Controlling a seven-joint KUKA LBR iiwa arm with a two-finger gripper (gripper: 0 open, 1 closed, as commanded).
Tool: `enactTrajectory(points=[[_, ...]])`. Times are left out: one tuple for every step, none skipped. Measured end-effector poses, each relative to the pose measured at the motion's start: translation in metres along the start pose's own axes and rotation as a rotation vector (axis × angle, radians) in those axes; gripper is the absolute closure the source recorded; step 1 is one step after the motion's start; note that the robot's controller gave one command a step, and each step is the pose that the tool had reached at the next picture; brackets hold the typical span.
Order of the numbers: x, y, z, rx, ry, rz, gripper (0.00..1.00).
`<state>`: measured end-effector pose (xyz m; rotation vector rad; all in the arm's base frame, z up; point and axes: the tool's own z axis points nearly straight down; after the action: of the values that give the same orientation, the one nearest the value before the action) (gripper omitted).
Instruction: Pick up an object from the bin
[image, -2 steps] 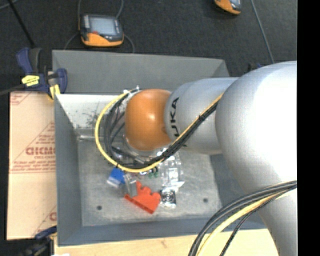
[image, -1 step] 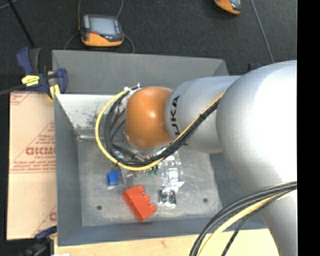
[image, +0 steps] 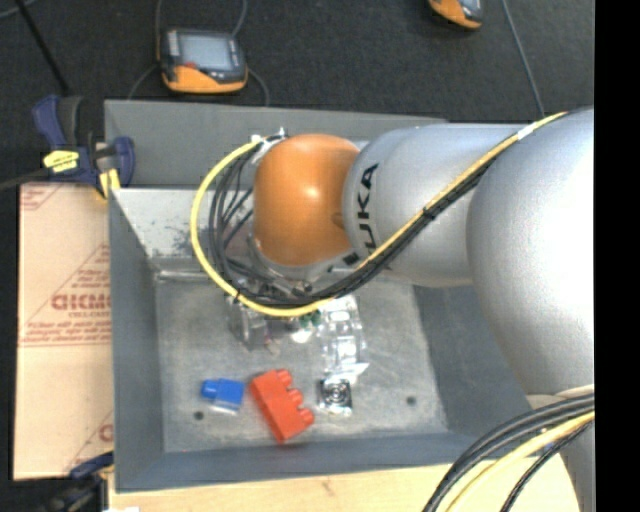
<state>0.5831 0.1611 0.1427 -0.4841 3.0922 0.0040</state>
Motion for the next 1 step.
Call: enactTrajectory(points=[[0.0022, -0.0003, 0.0043, 0.000, 0.008, 0.002, 0.00]])
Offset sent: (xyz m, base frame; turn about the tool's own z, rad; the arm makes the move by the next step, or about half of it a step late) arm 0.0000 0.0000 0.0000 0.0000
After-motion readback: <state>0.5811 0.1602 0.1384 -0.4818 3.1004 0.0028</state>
